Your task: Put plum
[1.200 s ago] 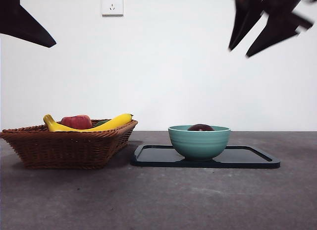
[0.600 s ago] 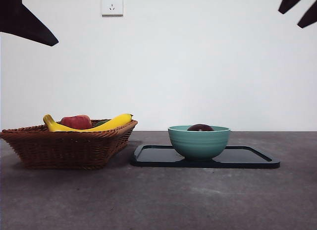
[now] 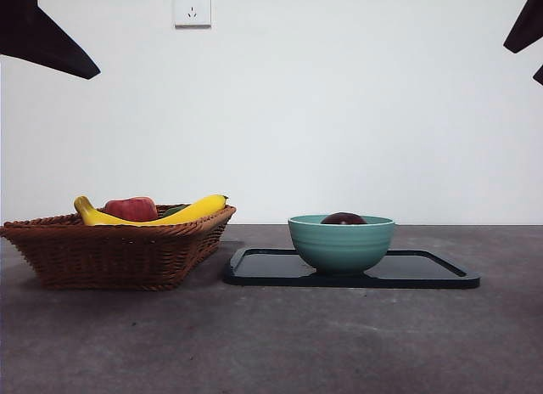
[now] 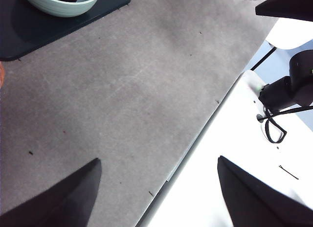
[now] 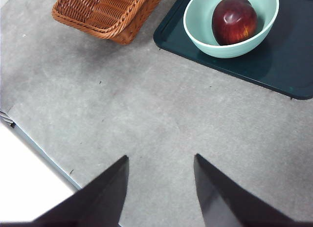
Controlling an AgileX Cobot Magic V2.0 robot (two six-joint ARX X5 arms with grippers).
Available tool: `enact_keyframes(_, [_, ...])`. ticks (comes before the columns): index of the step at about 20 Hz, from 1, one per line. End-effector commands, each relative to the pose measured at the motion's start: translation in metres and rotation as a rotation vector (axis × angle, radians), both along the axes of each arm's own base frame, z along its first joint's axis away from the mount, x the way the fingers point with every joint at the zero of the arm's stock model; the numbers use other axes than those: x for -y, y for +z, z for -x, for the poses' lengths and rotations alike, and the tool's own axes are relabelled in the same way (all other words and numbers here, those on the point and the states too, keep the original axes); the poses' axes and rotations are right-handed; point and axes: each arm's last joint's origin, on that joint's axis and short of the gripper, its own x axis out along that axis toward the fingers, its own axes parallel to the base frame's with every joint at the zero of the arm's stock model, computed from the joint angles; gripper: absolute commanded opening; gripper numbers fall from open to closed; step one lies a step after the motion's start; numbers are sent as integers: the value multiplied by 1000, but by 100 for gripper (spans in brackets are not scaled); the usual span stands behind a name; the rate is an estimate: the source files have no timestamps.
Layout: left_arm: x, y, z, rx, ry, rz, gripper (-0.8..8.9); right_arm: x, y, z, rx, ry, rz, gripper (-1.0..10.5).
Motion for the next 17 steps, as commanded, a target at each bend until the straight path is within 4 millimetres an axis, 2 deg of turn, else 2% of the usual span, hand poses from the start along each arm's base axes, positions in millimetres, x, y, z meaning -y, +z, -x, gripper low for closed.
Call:
enact_keyframes(1, [2, 4, -1, 16, -9, 13, 373, -1, 2, -1, 15, 14, -2, 213])
enact_keyframes(13, [2, 5, -1, 27, -9, 20, 374, -1, 2, -1, 15, 14, -2, 213])
enact_keyframes(17, [13, 18, -13, 98, 17, 97, 377, -1, 2, -1, 15, 13, -3, 213])
